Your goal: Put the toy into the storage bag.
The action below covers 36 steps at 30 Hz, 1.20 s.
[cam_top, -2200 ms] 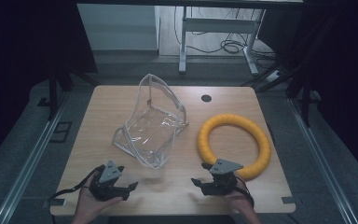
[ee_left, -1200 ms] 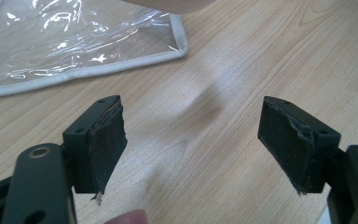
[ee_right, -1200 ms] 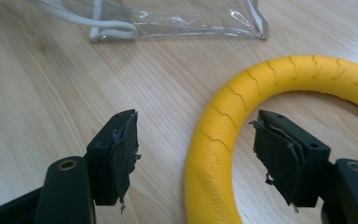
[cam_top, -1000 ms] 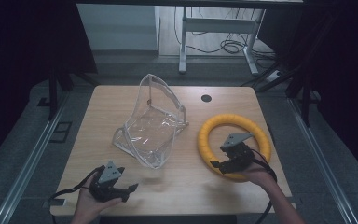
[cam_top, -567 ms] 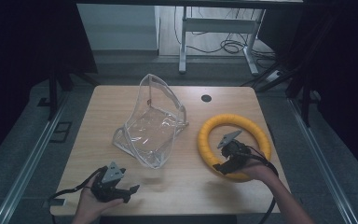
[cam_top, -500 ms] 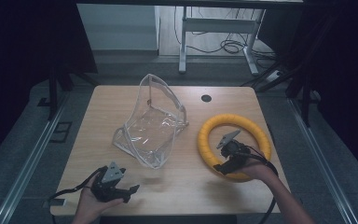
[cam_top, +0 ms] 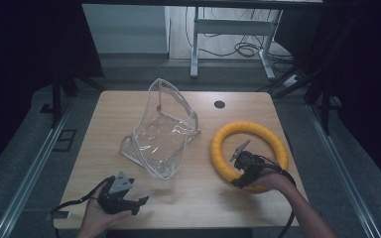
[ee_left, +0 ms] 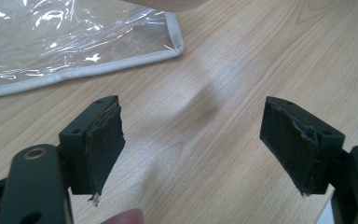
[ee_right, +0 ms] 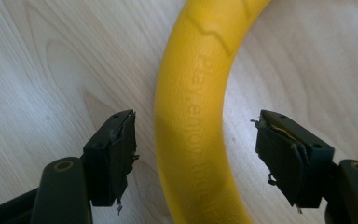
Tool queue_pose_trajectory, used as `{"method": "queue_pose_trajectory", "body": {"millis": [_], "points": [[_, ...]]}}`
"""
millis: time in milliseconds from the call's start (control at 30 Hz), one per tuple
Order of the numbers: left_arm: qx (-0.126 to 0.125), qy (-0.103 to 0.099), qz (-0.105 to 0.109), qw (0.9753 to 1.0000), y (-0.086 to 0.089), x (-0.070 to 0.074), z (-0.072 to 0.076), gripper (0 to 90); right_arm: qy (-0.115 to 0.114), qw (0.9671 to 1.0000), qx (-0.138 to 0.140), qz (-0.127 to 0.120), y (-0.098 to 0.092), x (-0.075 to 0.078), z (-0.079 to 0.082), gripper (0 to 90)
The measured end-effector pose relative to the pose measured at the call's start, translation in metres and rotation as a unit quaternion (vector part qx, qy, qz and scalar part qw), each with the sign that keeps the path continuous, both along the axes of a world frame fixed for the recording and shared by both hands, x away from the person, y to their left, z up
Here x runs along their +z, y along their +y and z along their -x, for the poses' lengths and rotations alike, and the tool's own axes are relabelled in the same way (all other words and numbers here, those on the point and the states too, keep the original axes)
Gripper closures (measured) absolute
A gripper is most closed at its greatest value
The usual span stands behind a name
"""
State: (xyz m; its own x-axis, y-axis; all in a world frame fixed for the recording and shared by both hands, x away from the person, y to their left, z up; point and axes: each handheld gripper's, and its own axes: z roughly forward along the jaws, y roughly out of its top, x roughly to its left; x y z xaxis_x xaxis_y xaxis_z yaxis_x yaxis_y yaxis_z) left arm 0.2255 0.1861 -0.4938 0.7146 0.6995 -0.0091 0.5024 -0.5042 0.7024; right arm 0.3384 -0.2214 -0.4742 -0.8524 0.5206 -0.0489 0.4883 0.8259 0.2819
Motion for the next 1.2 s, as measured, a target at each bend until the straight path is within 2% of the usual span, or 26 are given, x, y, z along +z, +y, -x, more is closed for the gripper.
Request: {"method": "queue_pose_trajectory", "body": {"millis": [67, 133, 200, 333, 400, 533, 567, 600, 700, 833, 1000, 1067, 1200], "points": [[-0.001, 0.001, -0.001, 1.0000, -0.001, -0.001, 0.000, 21.0, 0.010, 0.9998, 0.009, 0.013, 0.002, -0.007, -0.004, 29.1], [-0.003, 0.002, -0.002, 1.0000, -0.002, -0.002, -0.001, 20.8, 0.017, 0.9997, 0.008, 0.015, 0.003, -0.009, -0.005, 29.1], [-0.003, 0.002, -0.003, 1.0000, -0.002, -0.002, -0.001, 20.8, 0.025, 0.9990, 0.016, 0.033, 0.005, -0.014, -0.007, 29.4], [-0.002, 0.001, -0.005, 1.0000, -0.002, -0.002, -0.001, 20.8, 0.035, 0.9982, 0.019, 0.045, 0.007, -0.019, -0.009, 30.4], [-0.004, 0.002, -0.009, 1.0000, -0.002, -0.003, -0.001, 20.8, 0.044, 0.9971, 0.021, 0.058, 0.008, -0.023, -0.010, 33.1], [-0.004, 0.001, -0.008, 1.0000, -0.002, -0.002, -0.001, 20.8, 0.045, 0.9964, 0.019, 0.070, 0.009, -0.026, -0.010, 37.7], [-0.004, 0.001, -0.008, 1.0000, -0.001, -0.002, -0.001, 20.9, 0.060, 0.9967, 0.020, 0.051, 0.008, -0.027, -0.011, 40.7], [-0.002, 0.000, -0.003, 1.0000, -0.002, -0.002, 0.000, 20.8, 0.056, 0.9962, 0.026, 0.061, 0.008, -0.026, -0.011, 47.6], [-0.002, 0.001, -0.003, 1.0000, -0.002, -0.003, 0.000, 20.8, 0.061, 0.9959, 0.031, 0.060, 0.008, -0.025, -0.012, 49.3], [-0.003, 0.000, -0.006, 1.0000, -0.002, -0.002, 0.000, 20.8, 0.069, 0.9943, 0.040, 0.071, 0.011, -0.025, -0.014, 50.5], [0.001, -0.003, -0.002, 1.0000, -0.001, -0.001, 0.000, 20.9, 0.056, 0.9952, 0.043, 0.067, 0.011, -0.023, -0.013, 51.0], [0.000, -0.003, -0.003, 1.0000, -0.001, -0.001, 0.000, 20.8, 0.046, 0.9966, 0.040, 0.056, 0.011, -0.017, -0.012, 51.3], [0.001, -0.005, -0.002, 1.0000, 0.000, -0.001, 0.000, 20.8, 0.042, 0.9966, 0.044, 0.055, 0.011, -0.009, -0.013, 51.4]]}}
